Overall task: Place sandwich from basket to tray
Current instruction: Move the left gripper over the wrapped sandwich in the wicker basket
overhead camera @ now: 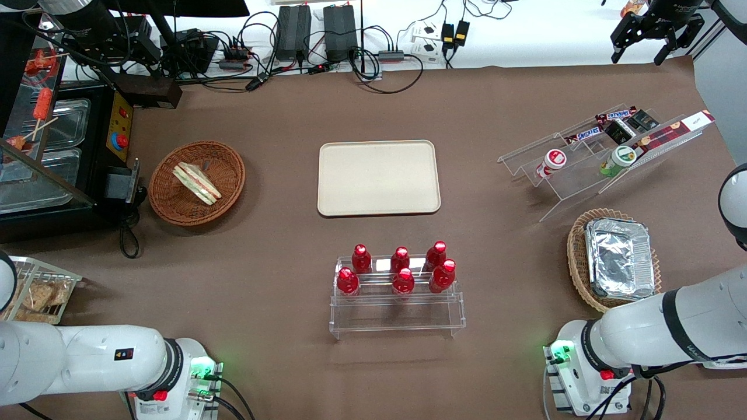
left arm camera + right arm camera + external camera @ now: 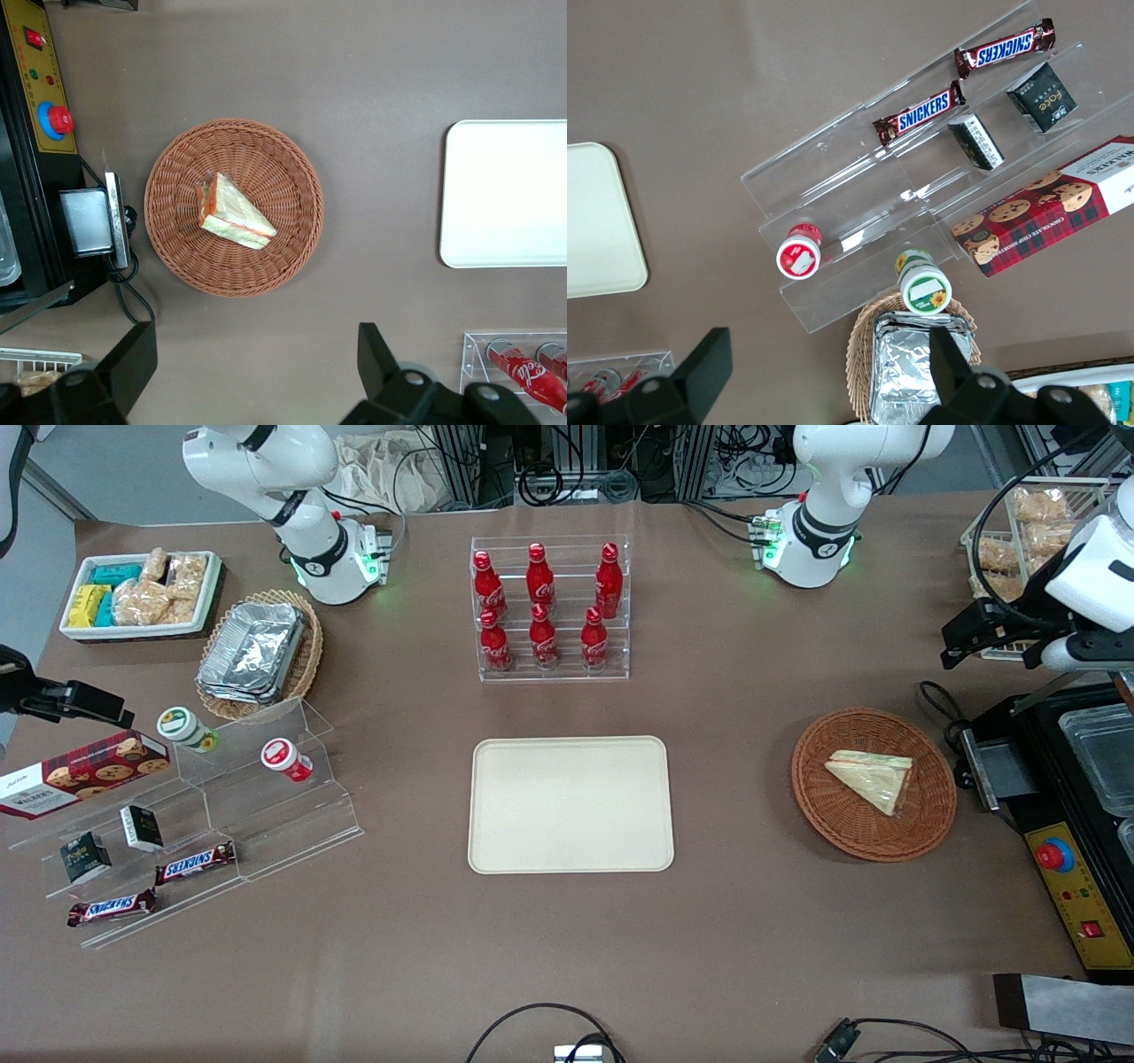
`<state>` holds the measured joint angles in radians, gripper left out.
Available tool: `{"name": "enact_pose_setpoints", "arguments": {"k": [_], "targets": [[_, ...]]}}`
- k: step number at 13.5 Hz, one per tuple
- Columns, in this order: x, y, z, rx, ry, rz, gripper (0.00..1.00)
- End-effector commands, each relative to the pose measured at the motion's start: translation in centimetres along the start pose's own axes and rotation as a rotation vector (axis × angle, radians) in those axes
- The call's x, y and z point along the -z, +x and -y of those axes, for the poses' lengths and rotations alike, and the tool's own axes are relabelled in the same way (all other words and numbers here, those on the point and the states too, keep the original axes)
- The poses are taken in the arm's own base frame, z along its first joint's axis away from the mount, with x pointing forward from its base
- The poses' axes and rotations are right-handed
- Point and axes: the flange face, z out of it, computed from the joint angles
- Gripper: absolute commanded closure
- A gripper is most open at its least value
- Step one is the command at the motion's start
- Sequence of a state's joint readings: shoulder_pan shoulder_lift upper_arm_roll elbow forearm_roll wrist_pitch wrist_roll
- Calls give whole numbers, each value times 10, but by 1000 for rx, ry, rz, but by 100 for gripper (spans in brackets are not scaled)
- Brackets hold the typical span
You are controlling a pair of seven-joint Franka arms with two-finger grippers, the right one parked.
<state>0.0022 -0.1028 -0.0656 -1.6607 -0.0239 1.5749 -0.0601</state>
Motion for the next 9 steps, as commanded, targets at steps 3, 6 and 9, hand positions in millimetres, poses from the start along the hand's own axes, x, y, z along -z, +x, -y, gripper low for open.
{"name": "enact_pose_setpoints", "arguments": {"k": [3, 6, 9], "targets": [[1, -2, -2, -3, -13, 12, 0], [-9, 0, 2, 6, -6, 60, 0], [-12, -1, 7, 12, -7, 85, 0]]}}
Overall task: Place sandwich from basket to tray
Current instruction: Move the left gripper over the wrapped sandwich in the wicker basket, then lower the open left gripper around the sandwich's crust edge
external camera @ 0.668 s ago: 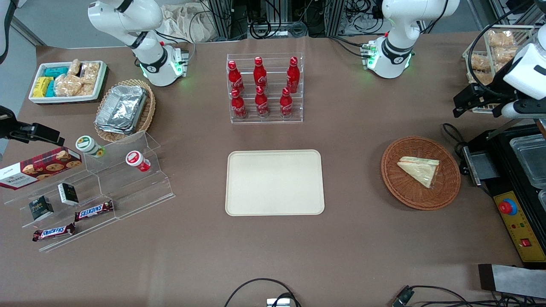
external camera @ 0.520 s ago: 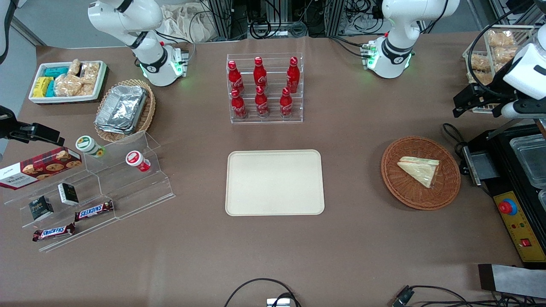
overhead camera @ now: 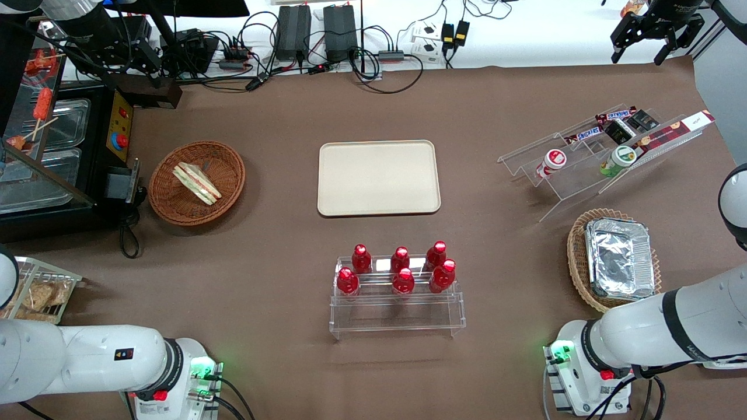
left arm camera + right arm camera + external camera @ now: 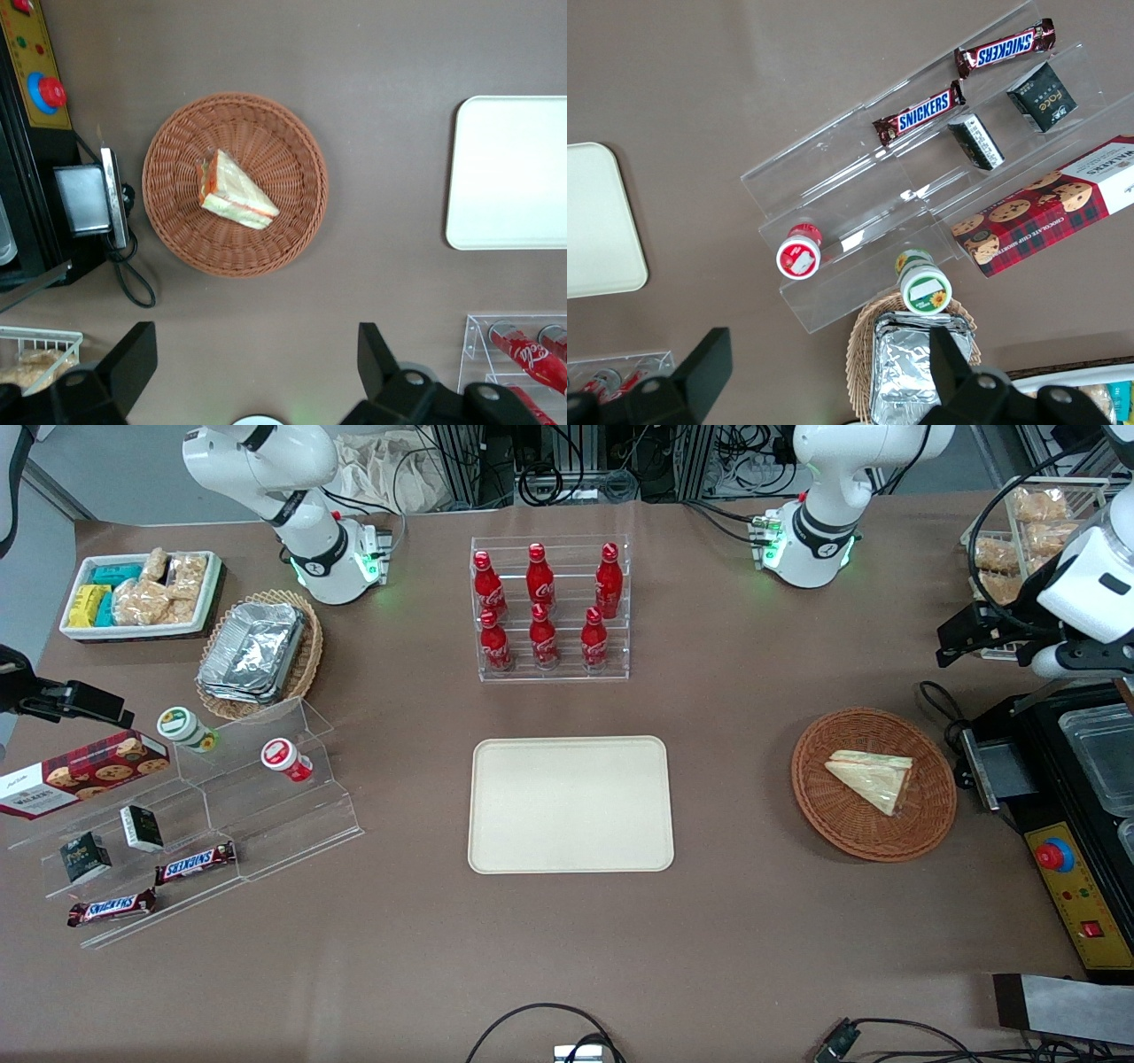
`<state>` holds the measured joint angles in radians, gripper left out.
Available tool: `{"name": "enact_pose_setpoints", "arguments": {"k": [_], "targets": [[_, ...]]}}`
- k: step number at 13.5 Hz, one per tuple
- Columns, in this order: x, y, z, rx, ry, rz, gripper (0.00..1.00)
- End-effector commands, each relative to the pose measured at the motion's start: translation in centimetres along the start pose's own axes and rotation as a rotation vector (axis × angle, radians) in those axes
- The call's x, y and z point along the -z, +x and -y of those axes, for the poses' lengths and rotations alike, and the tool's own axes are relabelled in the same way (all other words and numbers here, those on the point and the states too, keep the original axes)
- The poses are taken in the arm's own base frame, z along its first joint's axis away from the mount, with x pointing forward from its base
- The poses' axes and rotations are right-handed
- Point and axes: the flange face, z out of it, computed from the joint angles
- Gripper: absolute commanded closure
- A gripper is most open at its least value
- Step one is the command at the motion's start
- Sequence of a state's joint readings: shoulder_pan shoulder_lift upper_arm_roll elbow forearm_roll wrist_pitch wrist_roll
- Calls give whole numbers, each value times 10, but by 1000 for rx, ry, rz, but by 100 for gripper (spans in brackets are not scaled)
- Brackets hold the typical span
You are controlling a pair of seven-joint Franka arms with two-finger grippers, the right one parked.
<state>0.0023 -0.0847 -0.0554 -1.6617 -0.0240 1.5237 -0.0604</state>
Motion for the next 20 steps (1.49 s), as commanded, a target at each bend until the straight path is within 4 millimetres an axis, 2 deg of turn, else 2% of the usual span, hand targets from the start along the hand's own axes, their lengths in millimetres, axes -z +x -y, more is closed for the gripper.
{"name": "enact_pose_setpoints", "arguments": {"k": [1, 3, 5, 8, 9, 11, 17, 20], "targets": [[1, -1, 1, 3, -9, 16, 0], [-4, -1, 5, 14, -6, 26, 0], [-17, 7, 15, 84, -5, 42, 0], [-44, 16, 19, 183, -1, 54, 0], [-59, 18, 28, 262, -2, 48, 0], [-92, 18, 28, 372, -2, 22, 0], [-185, 14, 44, 542, -13, -27, 0], [-218, 9, 55, 593, -23, -53, 0]]}}
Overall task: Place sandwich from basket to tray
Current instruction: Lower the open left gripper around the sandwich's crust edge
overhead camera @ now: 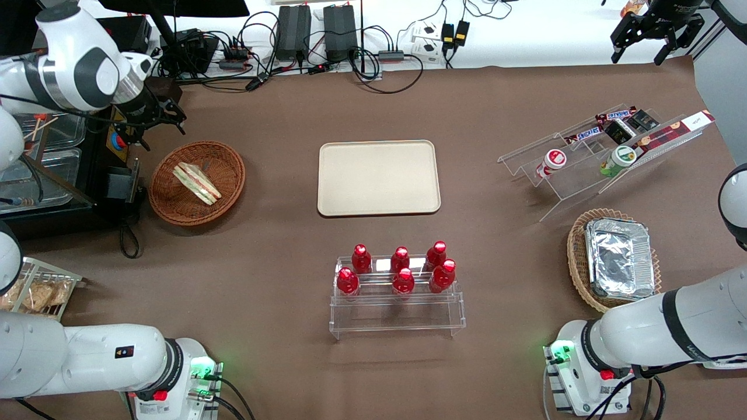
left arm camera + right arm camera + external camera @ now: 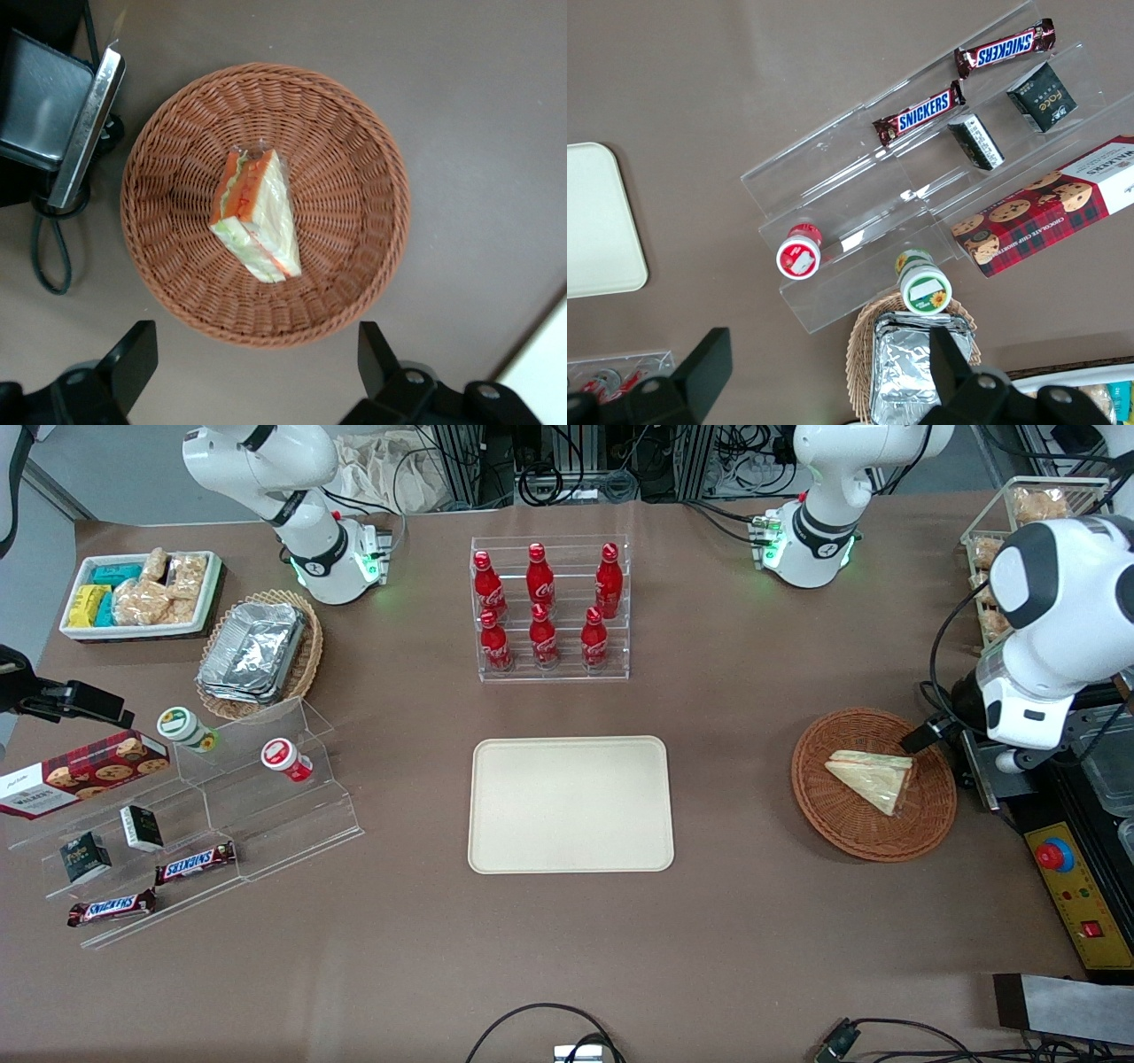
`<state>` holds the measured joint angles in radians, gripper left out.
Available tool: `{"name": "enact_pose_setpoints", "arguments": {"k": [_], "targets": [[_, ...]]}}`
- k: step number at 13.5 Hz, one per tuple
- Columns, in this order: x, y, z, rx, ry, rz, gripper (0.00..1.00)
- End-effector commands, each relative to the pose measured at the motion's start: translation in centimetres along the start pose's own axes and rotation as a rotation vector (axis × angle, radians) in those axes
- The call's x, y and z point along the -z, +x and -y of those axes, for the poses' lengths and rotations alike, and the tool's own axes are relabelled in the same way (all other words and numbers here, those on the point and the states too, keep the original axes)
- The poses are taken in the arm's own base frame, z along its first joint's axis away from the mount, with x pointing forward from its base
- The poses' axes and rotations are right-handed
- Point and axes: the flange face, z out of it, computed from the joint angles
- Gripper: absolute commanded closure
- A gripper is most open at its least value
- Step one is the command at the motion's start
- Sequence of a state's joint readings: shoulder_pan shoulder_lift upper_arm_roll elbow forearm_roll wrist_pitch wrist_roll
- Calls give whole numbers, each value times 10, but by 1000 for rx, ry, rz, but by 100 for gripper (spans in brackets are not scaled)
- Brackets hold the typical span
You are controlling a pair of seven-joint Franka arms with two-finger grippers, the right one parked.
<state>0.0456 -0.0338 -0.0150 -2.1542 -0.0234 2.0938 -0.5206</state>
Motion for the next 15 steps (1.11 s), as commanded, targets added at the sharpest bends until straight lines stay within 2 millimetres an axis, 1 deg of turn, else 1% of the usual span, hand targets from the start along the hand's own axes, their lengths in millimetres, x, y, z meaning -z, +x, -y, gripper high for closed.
{"name": "enact_pose_setpoints", "arguments": {"k": [1, 3, 6, 9, 15], "targets": [[-15, -4, 11, 44, -20, -23, 0], [-29, 6, 24, 80, -29, -31, 0], [-55, 15, 31, 108, -34, -39, 0], [-76, 21, 29, 149, -55, -40, 0], [-101, 26, 26, 185, -82, -36, 0]]}}
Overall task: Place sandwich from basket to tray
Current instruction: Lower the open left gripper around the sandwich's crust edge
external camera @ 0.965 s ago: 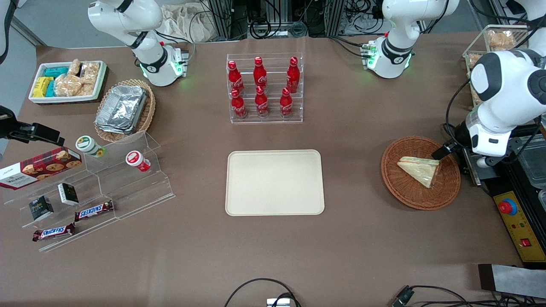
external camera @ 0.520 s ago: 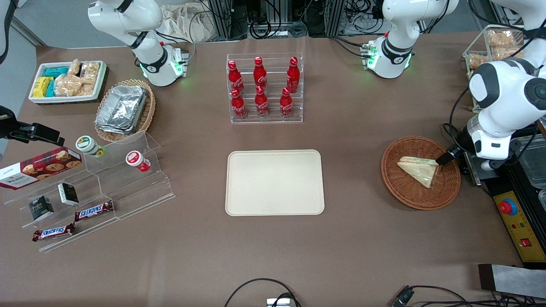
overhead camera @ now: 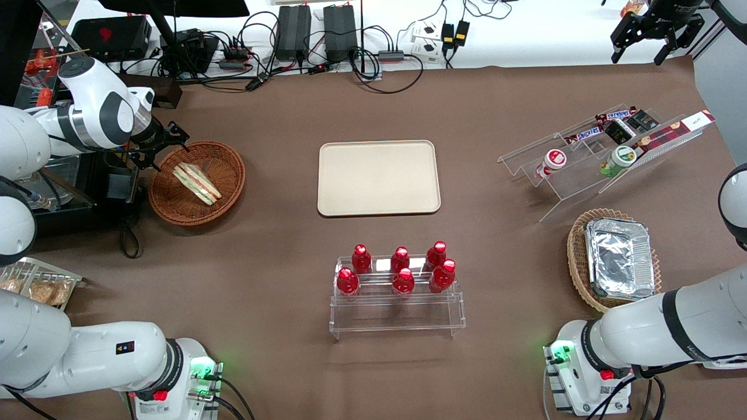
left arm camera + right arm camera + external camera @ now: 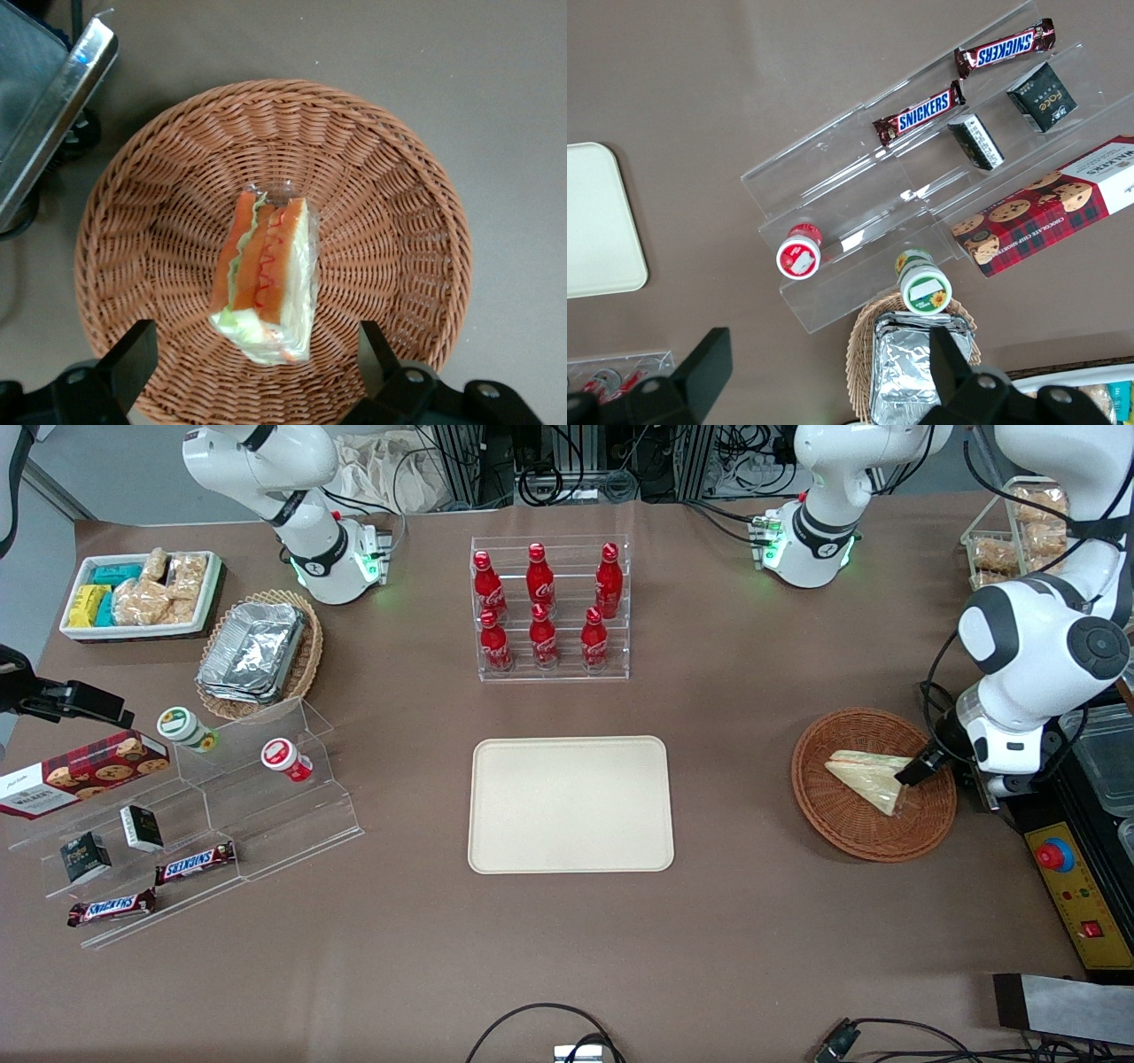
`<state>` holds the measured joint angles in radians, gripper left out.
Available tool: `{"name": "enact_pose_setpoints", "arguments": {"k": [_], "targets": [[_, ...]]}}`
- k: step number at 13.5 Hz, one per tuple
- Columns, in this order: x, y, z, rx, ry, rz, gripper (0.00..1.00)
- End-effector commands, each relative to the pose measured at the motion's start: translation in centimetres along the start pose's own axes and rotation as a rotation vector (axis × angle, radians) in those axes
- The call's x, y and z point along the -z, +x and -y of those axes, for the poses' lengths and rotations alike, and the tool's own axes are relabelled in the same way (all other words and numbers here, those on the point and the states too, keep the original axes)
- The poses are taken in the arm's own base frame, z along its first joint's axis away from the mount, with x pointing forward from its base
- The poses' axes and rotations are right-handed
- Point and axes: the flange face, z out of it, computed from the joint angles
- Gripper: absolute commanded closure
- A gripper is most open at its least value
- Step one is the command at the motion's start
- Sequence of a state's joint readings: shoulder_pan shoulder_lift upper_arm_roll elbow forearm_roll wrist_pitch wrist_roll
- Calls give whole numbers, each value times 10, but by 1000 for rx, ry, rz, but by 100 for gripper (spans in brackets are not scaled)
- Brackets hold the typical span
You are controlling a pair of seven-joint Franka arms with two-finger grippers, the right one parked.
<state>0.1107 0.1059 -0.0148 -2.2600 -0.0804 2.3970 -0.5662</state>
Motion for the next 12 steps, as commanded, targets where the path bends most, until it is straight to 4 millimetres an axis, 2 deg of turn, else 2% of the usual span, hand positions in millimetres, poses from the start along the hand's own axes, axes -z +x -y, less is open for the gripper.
{"name": "enact_pose_setpoints", "arguments": {"k": [1, 8, 12], "targets": [[-12, 0, -1, 31, -19, -7, 0], [-35, -2, -7, 84, -41, -26, 0], [-53, -12, -11, 96, -45, -35, 0]]}}
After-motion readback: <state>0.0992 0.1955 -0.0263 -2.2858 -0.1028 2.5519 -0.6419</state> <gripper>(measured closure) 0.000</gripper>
